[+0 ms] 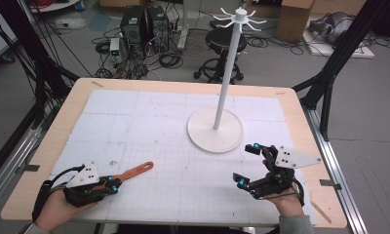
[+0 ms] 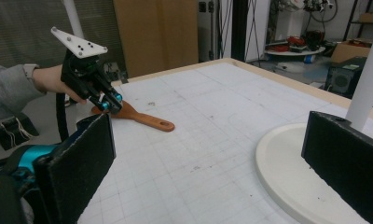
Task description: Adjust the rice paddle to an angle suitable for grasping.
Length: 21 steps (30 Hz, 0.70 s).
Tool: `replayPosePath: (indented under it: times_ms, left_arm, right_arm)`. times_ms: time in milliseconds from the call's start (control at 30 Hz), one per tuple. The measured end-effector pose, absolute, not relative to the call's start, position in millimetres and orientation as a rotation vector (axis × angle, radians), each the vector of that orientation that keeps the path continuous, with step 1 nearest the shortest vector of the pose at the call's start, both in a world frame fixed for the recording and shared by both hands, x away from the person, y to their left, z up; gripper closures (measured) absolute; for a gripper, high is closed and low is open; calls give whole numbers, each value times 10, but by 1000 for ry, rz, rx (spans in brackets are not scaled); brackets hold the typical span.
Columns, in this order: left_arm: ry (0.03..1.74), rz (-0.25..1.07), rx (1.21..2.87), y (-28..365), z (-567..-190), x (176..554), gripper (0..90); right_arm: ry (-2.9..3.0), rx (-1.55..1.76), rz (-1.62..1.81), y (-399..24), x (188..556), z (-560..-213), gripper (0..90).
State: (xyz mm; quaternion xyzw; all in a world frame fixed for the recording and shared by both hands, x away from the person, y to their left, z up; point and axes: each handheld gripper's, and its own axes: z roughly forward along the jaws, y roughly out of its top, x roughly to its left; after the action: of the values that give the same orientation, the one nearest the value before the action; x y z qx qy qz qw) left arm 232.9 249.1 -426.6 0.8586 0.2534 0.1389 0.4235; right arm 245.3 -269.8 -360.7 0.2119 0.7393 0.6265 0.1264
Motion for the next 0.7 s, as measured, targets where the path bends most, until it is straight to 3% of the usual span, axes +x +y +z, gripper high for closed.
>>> replayPosePath:
  times_ms: [267,500,700]
  left_arm:
    - [639,345,2155,2432,-4180,2436,671]
    - [627,307,2199,2412,-4165,2520,448]
    - [671,264,2230,2381,-4155,2605,194]
  right_arm:
    - [2155,625,1813,-2708,2441,-3624,18]
    - [2157,635,1810,-2715,2432,-3630,18]
    - [2164,629,1814,-2703,2446,-3654,18]
